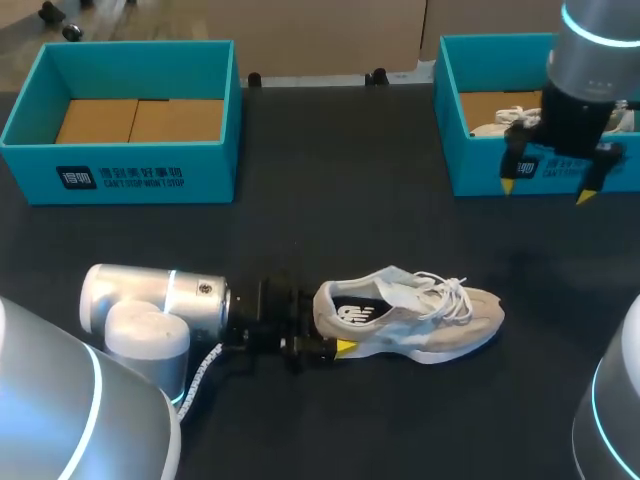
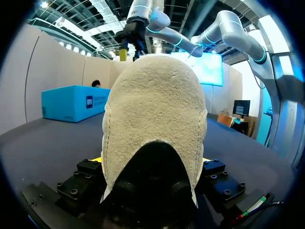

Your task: Take the shoe out of the shoebox, open the shoe tongue, remove and reinsert the insole, then place the shoe into the shoebox

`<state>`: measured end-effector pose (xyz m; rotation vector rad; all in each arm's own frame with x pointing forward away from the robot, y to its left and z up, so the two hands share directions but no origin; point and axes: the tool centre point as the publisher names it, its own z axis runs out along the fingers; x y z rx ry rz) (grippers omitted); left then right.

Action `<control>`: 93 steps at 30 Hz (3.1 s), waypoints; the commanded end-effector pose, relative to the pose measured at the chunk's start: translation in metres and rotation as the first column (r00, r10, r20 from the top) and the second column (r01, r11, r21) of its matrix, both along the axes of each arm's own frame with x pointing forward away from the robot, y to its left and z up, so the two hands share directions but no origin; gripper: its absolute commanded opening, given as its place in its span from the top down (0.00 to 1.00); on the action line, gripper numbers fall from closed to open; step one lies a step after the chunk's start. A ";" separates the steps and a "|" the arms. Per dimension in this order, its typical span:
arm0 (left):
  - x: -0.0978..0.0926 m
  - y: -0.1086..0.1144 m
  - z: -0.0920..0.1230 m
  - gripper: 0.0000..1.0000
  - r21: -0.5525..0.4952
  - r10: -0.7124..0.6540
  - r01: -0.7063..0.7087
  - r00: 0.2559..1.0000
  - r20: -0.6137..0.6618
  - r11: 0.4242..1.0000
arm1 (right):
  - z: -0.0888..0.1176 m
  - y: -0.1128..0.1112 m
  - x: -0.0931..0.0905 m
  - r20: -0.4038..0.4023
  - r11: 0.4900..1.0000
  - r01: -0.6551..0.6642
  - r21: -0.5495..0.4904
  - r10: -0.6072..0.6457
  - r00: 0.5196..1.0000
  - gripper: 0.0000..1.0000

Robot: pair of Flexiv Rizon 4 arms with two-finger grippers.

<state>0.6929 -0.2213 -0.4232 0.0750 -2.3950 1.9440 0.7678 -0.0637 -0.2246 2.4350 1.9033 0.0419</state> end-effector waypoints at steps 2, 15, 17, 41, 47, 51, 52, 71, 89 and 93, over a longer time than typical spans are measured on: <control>-0.001 -0.004 -0.005 1.00 0.002 0.002 -0.002 1.000 0.001 1.000 | -0.002 0.042 -0.030 0.014 0.999 -0.006 -0.046 0.007 1.000 0.00; -0.001 -0.004 -0.005 1.00 0.002 0.002 -0.002 1.000 0.001 1.000 | -0.007 0.086 -0.061 0.040 1.000 0.003 0.015 -0.004 0.999 0.00; -0.001 -0.004 -0.005 1.00 0.002 0.002 -0.002 1.000 0.001 1.000 | -0.007 0.086 -0.061 0.040 1.000 0.003 0.015 -0.004 0.999 0.00; -0.001 -0.004 -0.005 1.00 0.002 0.002 -0.002 1.000 0.001 1.000 | -0.029 0.209 -0.070 -0.108 0.929 -0.139 -0.344 0.108 0.988 0.00; -0.001 -0.004 -0.005 1.00 0.002 0.002 -0.002 1.000 0.001 1.000 | -0.045 0.227 -0.079 -0.067 0.896 -0.099 -0.434 0.077 0.995 0.00; -0.001 -0.004 -0.005 1.00 0.002 0.002 -0.002 1.000 0.001 1.000 | -0.058 0.228 -0.079 -0.078 0.883 -0.081 -0.463 0.051 0.996 0.00; -0.001 -0.004 -0.005 1.00 0.002 0.002 -0.002 1.000 0.001 1.000 | -0.061 0.228 -0.079 -0.081 0.882 -0.080 -0.464 0.048 0.996 0.00; -0.001 -0.004 -0.005 1.00 0.002 0.002 -0.002 1.000 0.001 1.000 | -0.090 0.214 -0.083 -0.144 0.841 -0.071 -0.537 -0.008 0.989 0.00; -0.001 -0.004 -0.005 1.00 0.002 0.002 -0.002 1.000 0.001 1.000 | -0.115 0.173 -0.077 -0.183 0.837 -0.054 -0.545 -0.055 0.982 0.11; -0.001 -0.004 -0.005 1.00 0.002 0.002 -0.002 1.000 0.001 1.000 | -0.115 0.166 -0.075 -0.174 0.841 -0.036 -0.540 -0.069 0.982 0.19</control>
